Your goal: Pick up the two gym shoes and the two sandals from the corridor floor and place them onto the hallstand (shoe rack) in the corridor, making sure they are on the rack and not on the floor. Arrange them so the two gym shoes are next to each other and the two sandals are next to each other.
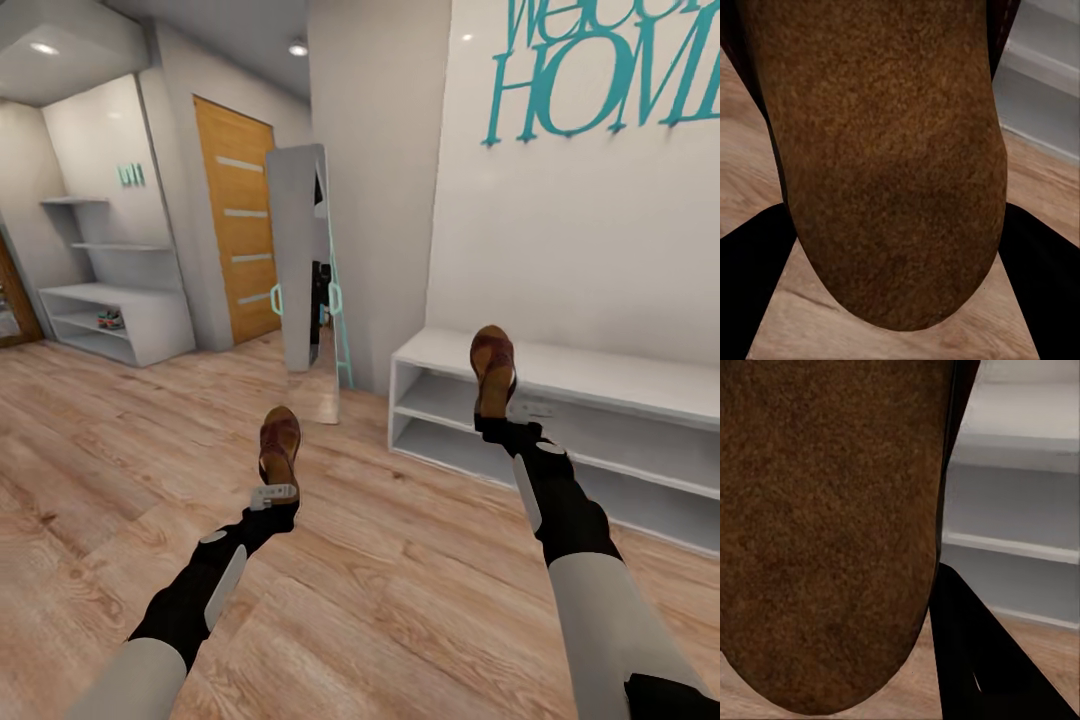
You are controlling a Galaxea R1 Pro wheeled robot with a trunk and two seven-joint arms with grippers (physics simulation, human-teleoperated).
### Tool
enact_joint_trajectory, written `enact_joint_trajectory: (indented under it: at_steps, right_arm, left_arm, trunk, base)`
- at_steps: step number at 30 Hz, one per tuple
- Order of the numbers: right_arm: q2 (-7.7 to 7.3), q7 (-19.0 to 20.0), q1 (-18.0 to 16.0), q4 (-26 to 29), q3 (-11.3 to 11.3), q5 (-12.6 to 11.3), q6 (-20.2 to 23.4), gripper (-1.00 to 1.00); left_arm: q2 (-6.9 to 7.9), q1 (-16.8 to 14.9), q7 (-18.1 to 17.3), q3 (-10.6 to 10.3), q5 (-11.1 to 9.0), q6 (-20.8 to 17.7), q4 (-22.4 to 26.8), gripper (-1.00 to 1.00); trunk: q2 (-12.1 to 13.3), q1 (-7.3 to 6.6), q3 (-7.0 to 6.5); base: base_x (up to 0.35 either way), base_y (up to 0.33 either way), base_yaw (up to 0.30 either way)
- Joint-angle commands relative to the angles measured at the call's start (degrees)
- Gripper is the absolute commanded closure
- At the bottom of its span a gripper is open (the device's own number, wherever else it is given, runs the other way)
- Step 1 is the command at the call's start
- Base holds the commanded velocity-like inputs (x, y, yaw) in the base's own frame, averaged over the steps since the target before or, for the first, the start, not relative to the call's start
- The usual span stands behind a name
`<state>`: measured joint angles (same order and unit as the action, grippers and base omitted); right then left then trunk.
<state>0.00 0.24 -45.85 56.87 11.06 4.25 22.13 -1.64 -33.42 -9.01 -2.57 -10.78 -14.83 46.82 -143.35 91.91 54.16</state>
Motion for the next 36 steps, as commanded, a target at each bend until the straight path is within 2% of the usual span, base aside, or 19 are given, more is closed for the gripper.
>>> enact_joint_trajectory:
  at_steps: [1, 20, 22, 26, 29, 36]
  right_arm:
    - [0.00, -0.15, -0.02, 0.12, 0.02, 0.23, 0.37, 1.00]
    - [0.08, -0.15, 0.05, 0.09, 0.08, 0.23, -0.12, 1.00]
    - [0.08, -0.15, 0.22, 0.08, 0.05, 0.29, -1.45, 1.00]
    - [0.09, -0.15, 3.30, 0.08, -0.06, 0.67, -12.92, 1.00]
    - [0.09, -0.15, 3.70, 0.08, -0.07, 0.65, -14.65, 1.00]
    - [0.09, -0.15, 3.83, 0.08, -0.07, 0.75, -15.25, 1.00]
  left_arm:
    - [-0.02, -0.02, -0.05, 0.01, -0.56, -0.38, 0.04, 1.00]
    - [-0.03, 0.00, -0.05, 0.02, -0.56, -0.38, 0.03, 1.00]
    - [-0.03, -0.01, -0.05, 0.02, -0.56, -0.38, 0.03, 1.00]
    - [-0.03, 0.02, -0.05, 0.02, -0.56, -0.38, 0.03, 1.00]
    - [-0.03, -0.02, -0.05, 0.02, -0.56, -0.38, 0.03, 1.00]
    - [-0.03, 0.01, -0.05, 0.02, -0.56, -0.38, 0.03, 1.00]
  trunk:
    - [-0.03, 0.02, 0.06]
    - [-0.03, 0.02, 0.06]
    - [-0.03, 0.02, 0.06]
    - [-0.03, 0.02, 0.06]
    - [-0.03, 0.02, 0.06]
    - [-0.03, 0.02, 0.06]
  base:
    - [0.336, 0.038, 0.294]
    - [0.308, 0.154, 0.295]
    - [0.303, 0.169, 0.297]
    - [0.303, 0.169, 0.299]
    - [0.303, 0.169, 0.300]
    - [0.303, 0.169, 0.300]
